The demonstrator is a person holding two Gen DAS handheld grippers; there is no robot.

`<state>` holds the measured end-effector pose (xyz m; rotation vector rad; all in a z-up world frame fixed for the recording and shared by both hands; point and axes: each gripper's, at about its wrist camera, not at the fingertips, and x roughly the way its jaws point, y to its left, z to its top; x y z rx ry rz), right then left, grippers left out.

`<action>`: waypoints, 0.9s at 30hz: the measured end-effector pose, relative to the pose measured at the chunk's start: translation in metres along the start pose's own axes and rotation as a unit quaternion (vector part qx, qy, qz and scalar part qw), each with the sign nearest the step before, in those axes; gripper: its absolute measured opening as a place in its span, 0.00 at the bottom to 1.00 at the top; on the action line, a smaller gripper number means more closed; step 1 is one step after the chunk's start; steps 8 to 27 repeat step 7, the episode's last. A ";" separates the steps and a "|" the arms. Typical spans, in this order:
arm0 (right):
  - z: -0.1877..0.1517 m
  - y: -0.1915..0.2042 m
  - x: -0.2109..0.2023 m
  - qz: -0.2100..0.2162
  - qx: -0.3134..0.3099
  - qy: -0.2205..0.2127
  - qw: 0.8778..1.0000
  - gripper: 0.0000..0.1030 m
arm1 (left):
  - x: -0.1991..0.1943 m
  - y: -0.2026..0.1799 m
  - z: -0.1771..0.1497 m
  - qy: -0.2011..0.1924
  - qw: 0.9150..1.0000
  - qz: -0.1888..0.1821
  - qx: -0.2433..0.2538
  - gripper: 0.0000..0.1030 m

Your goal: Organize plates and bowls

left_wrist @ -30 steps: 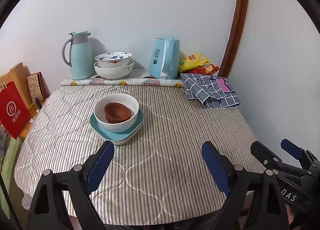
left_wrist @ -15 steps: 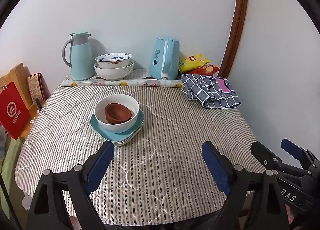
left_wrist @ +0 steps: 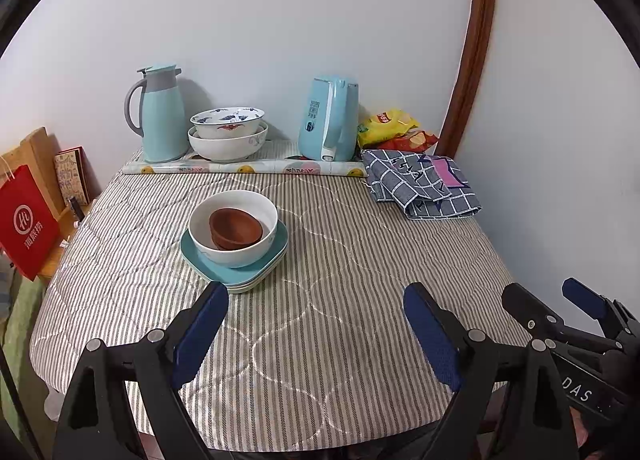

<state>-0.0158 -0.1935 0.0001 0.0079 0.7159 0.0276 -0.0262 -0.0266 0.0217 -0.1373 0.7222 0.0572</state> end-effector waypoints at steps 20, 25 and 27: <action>0.000 0.000 0.000 -0.001 0.002 0.000 1.000 0.95 | 0.000 0.001 0.000 -0.001 1.000 0.004 -0.001 0.87; 0.000 0.000 0.000 -0.001 0.002 0.000 1.000 0.95 | 0.000 0.001 0.000 -0.001 1.000 0.004 -0.001 0.87; 0.000 0.000 0.000 -0.001 0.002 0.000 1.000 0.95 | 0.000 0.001 0.000 -0.001 1.000 0.004 -0.001 0.87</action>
